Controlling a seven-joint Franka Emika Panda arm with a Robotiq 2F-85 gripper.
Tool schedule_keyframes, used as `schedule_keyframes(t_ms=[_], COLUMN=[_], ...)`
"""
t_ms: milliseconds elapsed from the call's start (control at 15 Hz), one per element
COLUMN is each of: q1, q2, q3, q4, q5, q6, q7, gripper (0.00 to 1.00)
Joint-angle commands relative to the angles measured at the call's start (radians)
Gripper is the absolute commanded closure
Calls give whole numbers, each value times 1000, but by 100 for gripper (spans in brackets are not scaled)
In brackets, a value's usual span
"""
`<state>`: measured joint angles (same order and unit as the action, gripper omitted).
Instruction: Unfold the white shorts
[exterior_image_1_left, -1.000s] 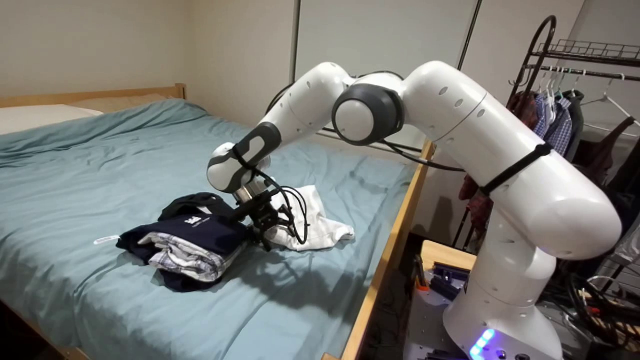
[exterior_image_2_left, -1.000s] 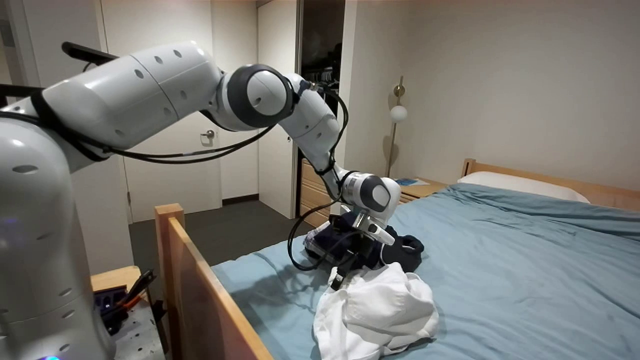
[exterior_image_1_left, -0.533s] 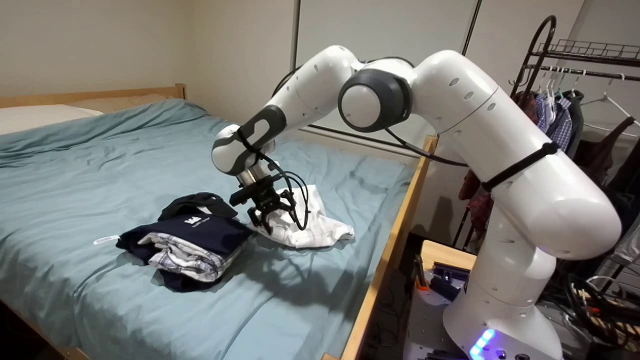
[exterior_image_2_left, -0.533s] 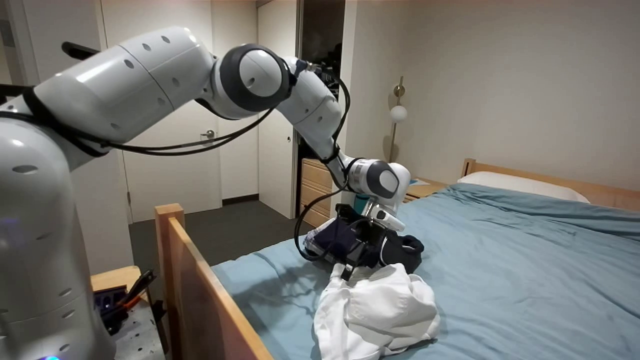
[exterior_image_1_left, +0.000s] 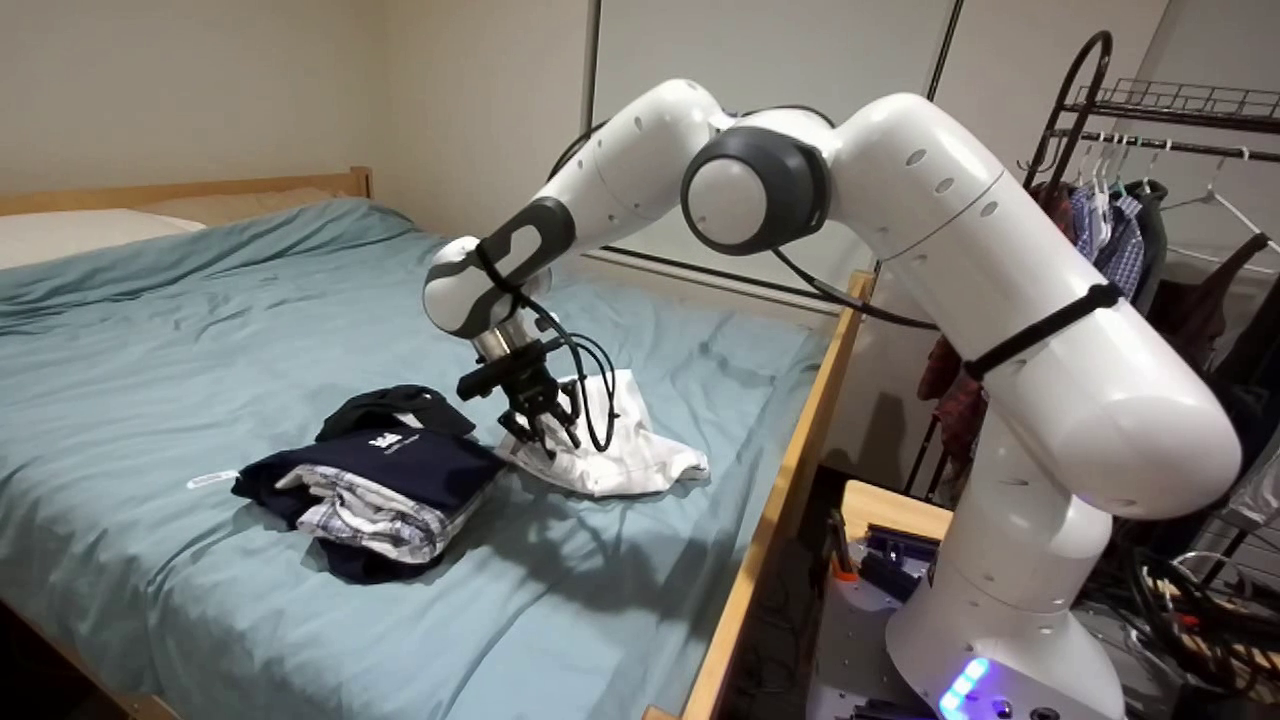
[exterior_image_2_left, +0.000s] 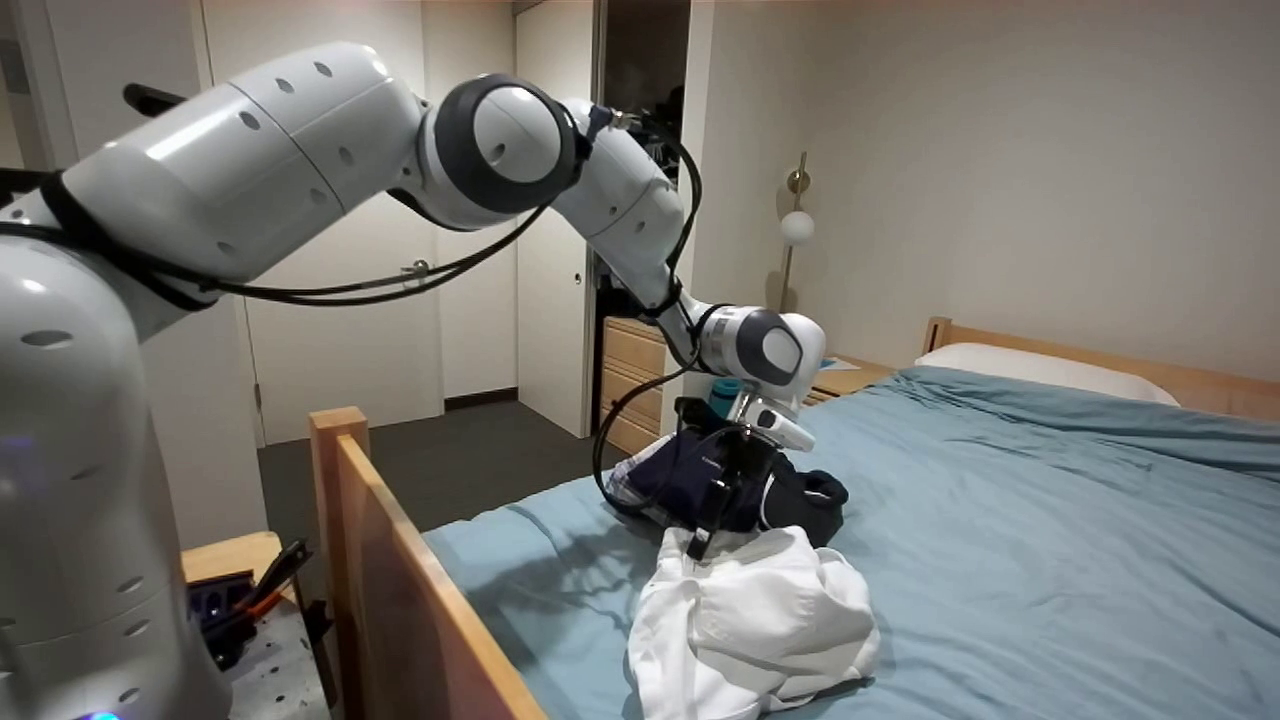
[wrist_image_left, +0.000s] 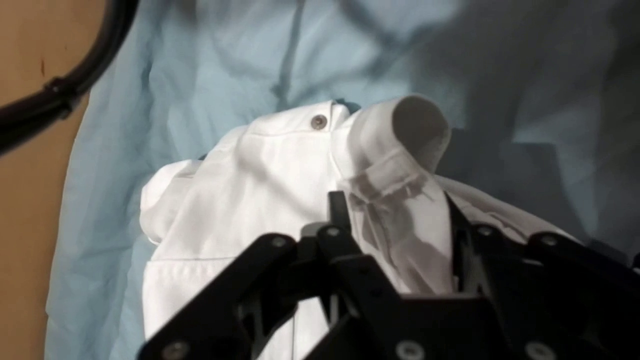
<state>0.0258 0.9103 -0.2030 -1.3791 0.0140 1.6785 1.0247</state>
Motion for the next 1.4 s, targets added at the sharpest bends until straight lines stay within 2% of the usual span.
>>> schedule_keyframes(t_ms=[0,67,200,600,933,1333], q1=[-31,-36,-43,-50,-79,-124], q2=[-15,-14,-19,-127,-297,-443], q3=[27,32,42,5,-39,-39], q4=[-12,-8,4,29,47,203], q5=[19,19,16,-27,-55,-59], q6=[-4,-5,-9,-10,36,28], q7=[-29,-42,-78,-149,-152,-175], gripper=[85,93,100,99,99,99])
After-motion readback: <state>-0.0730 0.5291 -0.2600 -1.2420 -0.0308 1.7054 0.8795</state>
